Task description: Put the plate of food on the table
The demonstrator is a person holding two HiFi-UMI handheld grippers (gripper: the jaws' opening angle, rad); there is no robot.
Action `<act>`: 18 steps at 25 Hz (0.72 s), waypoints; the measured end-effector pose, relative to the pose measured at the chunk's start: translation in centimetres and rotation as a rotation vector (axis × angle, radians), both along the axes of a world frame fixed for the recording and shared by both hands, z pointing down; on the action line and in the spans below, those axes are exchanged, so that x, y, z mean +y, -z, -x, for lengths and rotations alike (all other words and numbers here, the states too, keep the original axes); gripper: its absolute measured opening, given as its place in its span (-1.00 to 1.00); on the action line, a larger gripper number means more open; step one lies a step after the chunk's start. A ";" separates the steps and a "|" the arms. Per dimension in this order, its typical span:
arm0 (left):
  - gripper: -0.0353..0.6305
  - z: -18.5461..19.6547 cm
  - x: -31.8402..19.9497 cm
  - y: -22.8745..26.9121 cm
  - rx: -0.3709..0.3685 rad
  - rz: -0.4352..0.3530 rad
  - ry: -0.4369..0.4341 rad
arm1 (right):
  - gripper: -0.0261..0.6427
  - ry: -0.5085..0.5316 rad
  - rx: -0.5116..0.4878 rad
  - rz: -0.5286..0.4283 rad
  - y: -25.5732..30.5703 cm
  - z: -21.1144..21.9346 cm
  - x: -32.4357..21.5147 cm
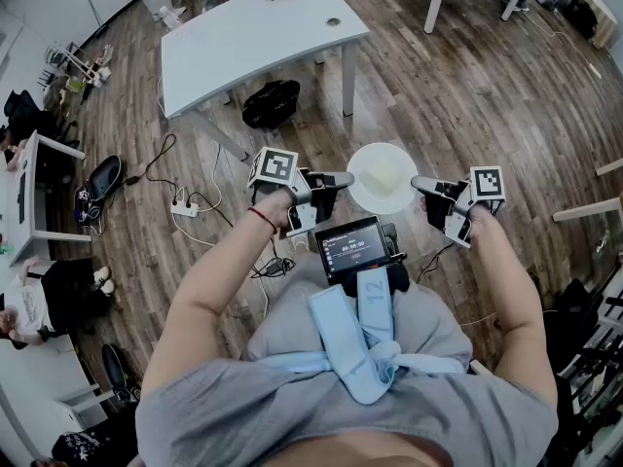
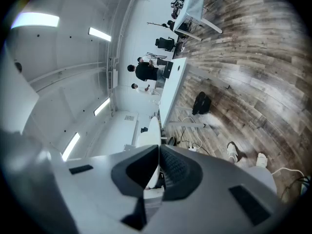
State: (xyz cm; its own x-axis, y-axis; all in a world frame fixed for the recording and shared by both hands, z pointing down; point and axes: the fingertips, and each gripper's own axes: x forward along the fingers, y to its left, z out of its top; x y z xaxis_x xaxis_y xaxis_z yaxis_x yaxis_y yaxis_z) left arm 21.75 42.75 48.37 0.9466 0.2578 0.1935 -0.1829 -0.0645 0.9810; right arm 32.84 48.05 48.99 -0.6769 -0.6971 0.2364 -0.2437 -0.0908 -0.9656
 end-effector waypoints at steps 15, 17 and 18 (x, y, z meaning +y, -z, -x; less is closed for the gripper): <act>-0.82 -0.3 -0.5 0.4 0.017 -0.019 -0.008 | -0.82 -0.028 -0.043 -0.004 0.0 -0.3 -0.6; -0.82 -0.2 -0.4 0.3 0.011 -0.017 -0.006 | -0.82 -0.025 -0.044 -0.004 -0.1 -0.2 -0.6; -0.82 -0.2 -0.4 0.1 0.009 -0.018 -0.004 | -0.82 -0.023 -0.046 -0.005 -0.1 -0.1 -0.6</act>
State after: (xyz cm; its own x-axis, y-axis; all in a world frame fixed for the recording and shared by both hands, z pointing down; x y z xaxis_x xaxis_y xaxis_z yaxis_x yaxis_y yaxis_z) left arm 21.93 42.32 48.24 0.9473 0.2582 0.1897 -0.1740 -0.0826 0.9813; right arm 32.98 47.42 49.07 -0.6707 -0.7137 0.2020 -0.1973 -0.0908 -0.9761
